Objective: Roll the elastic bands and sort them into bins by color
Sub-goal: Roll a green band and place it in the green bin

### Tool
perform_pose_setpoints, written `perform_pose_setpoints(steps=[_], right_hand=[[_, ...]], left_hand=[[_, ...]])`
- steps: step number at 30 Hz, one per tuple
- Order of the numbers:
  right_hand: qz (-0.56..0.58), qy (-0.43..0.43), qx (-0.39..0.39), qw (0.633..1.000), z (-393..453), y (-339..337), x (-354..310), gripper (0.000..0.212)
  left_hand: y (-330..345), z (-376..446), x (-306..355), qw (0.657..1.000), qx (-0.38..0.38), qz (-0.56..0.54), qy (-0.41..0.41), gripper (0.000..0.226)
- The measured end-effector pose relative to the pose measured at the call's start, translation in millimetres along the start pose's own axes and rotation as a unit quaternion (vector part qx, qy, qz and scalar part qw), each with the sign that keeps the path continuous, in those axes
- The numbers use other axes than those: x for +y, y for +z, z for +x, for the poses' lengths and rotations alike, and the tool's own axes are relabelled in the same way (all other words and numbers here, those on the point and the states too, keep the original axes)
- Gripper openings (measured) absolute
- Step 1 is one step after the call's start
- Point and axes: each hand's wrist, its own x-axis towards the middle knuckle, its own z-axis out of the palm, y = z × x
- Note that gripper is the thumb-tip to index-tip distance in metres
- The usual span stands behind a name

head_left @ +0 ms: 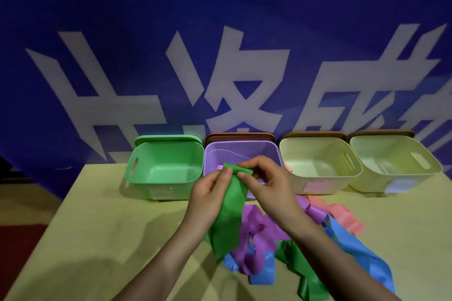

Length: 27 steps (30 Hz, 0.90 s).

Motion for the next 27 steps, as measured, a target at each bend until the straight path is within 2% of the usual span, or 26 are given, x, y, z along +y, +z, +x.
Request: perform_pose_setpoints(steps=[4, 9, 13, 18, 22, 25, 27], right_hand=[[-0.02, -0.043, -0.017, 0.999, -16.6, -4.3, -6.4, 0.01], [0.111, 0.032, -0.11, 0.987, -26.7, -17.0, -20.5, 0.012], [0.159, 0.071, -0.126, 0.977, -34.6, -18.3, -30.2, 0.014], [0.154, 0.078, -0.148, 0.974, -45.5, -8.1, -28.8, 0.015], [0.135, 0.062, -0.149, 0.978, -55.0, 3.0, -27.9, 0.01], [0.087, 0.049, -0.161, 0.982, -62.7, 12.0, -29.8, 0.006], [0.058, 0.032, -0.161, 0.985, -67.6, 16.2, -32.8, 0.01]], left_hand=[[2.1, -23.5, 9.6, 1.0, 0.023, -0.019, 0.01, 0.057], [4.0, -44.3, 9.4, 0.998, 0.049, -0.039, 0.004, 0.025], [5.5, -62.6, 11.1, 0.997, 0.058, -0.04, 0.01, 0.019], [2.8, -81.0, 10.9, 0.996, 0.072, -0.042, 0.017, 0.023], [-6.5, -94.2, 8.8, 0.996, 0.079, -0.037, 0.035, 0.014], [-14.6, -100.1, 5.8, 0.994, 0.086, 0.009, 0.062, 0.037], [-21.4, -101.5, 3.1, 0.991, 0.076, 0.051, 0.093, 0.038]])
